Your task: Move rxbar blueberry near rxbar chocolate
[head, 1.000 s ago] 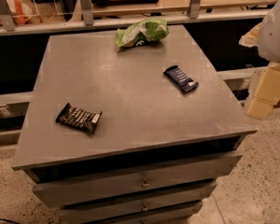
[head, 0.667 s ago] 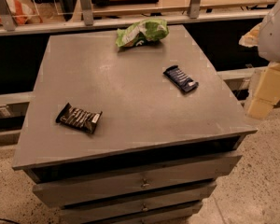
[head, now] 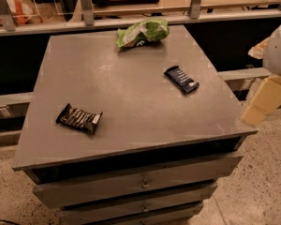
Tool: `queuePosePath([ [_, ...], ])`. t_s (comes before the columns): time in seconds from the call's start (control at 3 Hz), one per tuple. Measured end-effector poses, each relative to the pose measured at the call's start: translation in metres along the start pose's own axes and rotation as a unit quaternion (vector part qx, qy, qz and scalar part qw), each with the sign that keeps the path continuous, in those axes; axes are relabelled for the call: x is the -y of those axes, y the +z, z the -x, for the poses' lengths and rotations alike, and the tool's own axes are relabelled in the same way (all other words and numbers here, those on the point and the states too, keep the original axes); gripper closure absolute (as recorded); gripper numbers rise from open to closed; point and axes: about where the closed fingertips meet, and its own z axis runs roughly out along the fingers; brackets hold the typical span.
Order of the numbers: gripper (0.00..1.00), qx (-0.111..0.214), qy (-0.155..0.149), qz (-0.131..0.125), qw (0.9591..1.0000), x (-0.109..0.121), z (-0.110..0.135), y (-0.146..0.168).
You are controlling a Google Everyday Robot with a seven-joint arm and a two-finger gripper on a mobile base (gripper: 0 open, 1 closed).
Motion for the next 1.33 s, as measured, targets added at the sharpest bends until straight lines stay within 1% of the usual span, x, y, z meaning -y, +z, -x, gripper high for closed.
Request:
queuePosePath([
  [0.33,0.0,0.066,0.096,0.001,0.9932,-0.005,-0.021,0.03],
  [0.67,0.0,0.145,0.168,-0.007,0.9751,-0.013,-0.033,0.053],
  [1.0,0.0,0.202,0.202,-0.043,0.9573,-0.006,-0.03,0.066],
  [1.33,0.0,0.225,0.211,-0.099,0.946,0.009,-0.021,0.071],
])
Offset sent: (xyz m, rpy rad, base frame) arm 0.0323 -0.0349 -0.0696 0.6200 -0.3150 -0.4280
